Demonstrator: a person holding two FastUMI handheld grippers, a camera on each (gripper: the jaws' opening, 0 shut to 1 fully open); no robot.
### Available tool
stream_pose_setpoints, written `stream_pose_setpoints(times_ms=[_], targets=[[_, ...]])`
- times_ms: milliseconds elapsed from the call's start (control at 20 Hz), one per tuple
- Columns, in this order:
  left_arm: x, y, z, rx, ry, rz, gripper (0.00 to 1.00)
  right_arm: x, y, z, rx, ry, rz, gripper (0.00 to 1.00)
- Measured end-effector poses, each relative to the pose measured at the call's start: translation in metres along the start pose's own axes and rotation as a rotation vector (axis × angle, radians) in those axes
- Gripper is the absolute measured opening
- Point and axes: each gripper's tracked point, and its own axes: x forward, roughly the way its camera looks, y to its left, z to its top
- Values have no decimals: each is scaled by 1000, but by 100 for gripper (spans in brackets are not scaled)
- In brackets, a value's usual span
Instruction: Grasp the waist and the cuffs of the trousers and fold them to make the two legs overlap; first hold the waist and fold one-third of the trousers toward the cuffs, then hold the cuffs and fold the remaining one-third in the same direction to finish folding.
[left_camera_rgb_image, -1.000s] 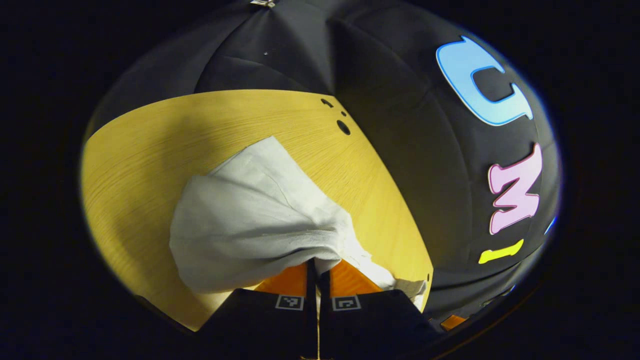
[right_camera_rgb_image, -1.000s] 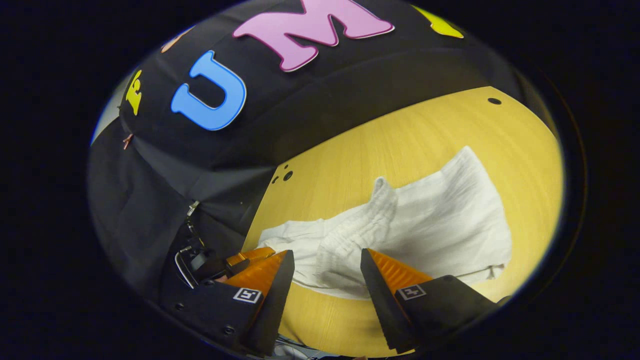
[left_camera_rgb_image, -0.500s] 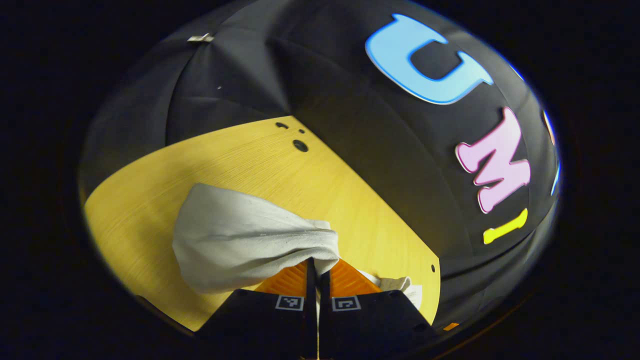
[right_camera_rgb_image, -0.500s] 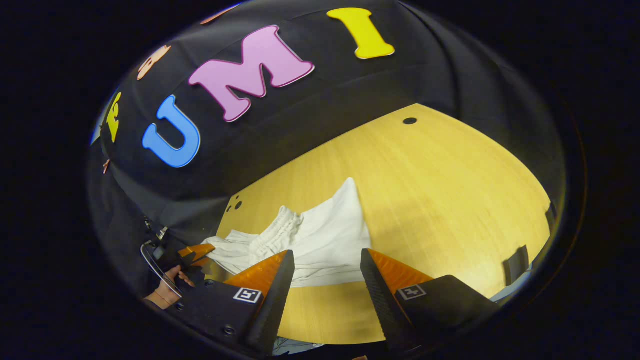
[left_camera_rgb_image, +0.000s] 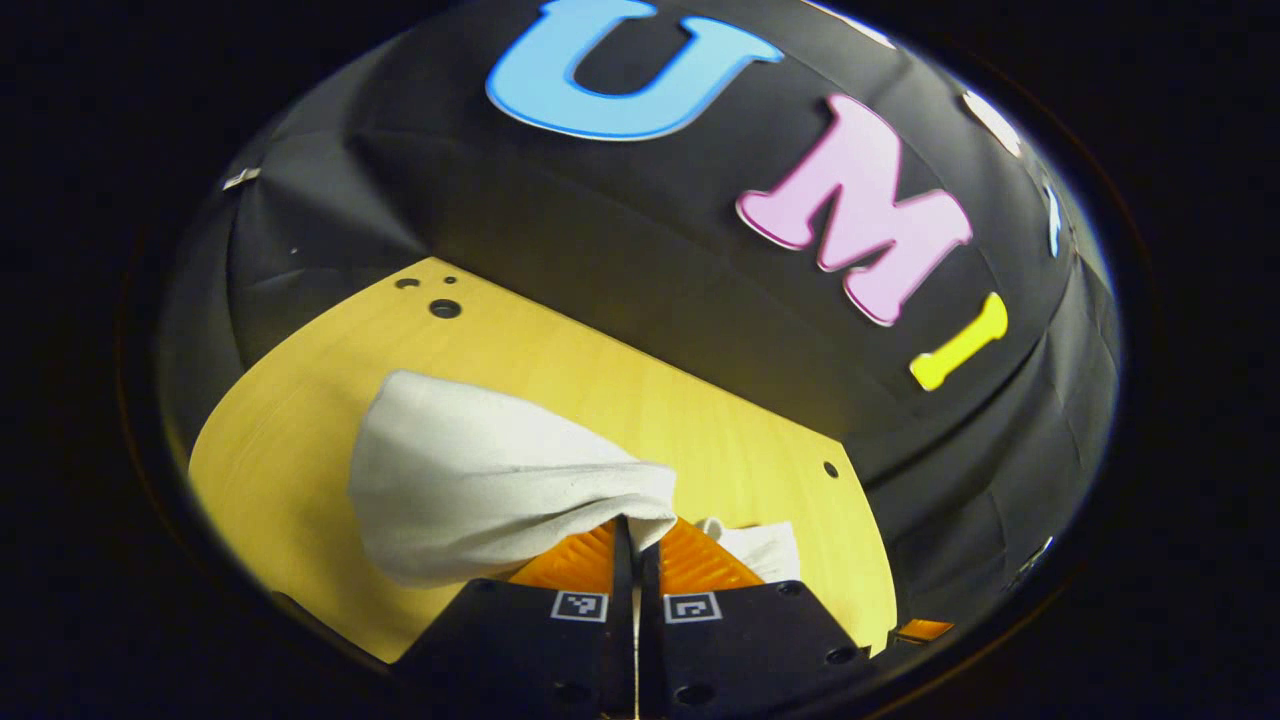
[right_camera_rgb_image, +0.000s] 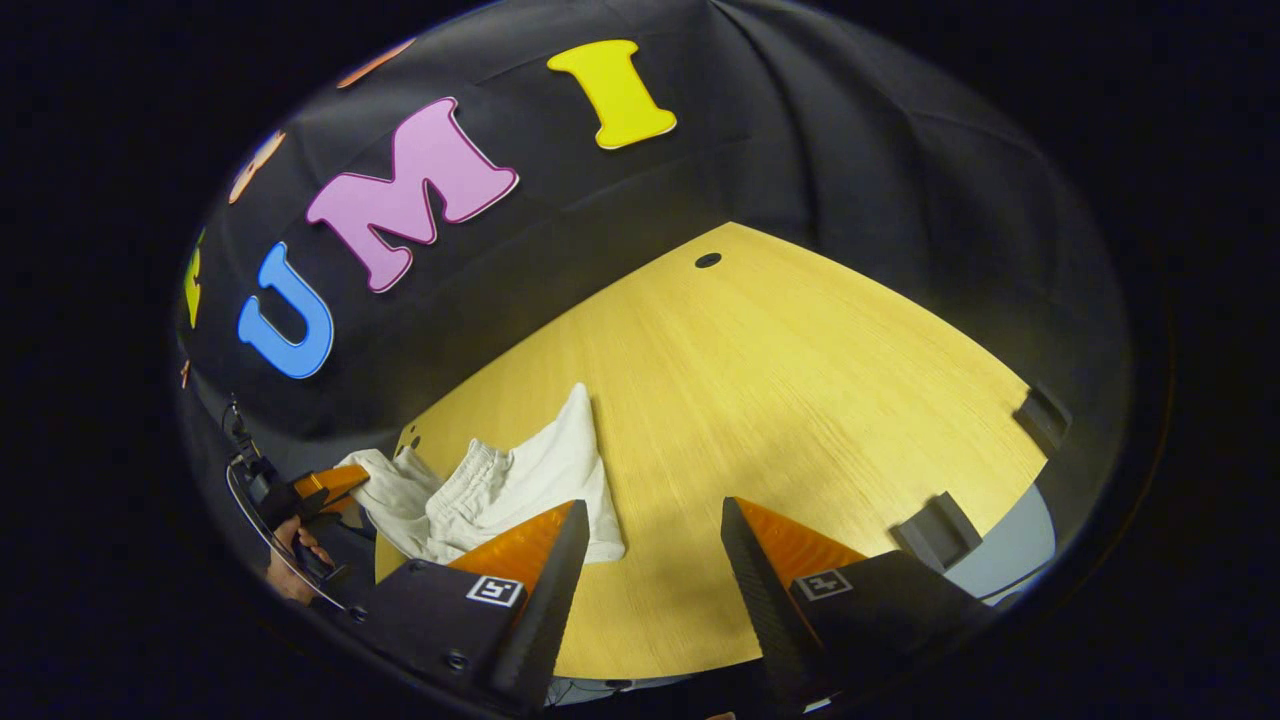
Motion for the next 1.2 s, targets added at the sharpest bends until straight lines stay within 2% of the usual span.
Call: stream_pose_setpoints(times_ms=[350,750,850,900,950,1000,1050,1100,1150,1200], targets=[[25,-48,-35,110,63,-10,6,-4,-24,6,1,2,-15,83],[48,-73,-85,285,140,16,7,0,-45,3,6,34,-16,83],[55,-87,-109,303,188,-27,8,0,-53,3,0,37,-19,83],[57,-99,-123,287,224,-69,14,1,-54,5,2,38,-20,83],[58,-107,-133,270,246,-94,12,1,-56,7,6,39,-22,83],[60,-112,-143,261,263,-109,18,2,-58,9,9,37,-27,83],[63,-115,-154,259,280,-122,40,2,-60,11,12,33,-27,83],[64,-120,-164,262,297,-134,36,2,-61,12,12,31,-28,83],[64,-127,-171,266,312,-150,52,1,-61,12,8,30,-28,83],[64,-135,-177,268,317,-167,60,0,-62,12,1,30,-31,83]])
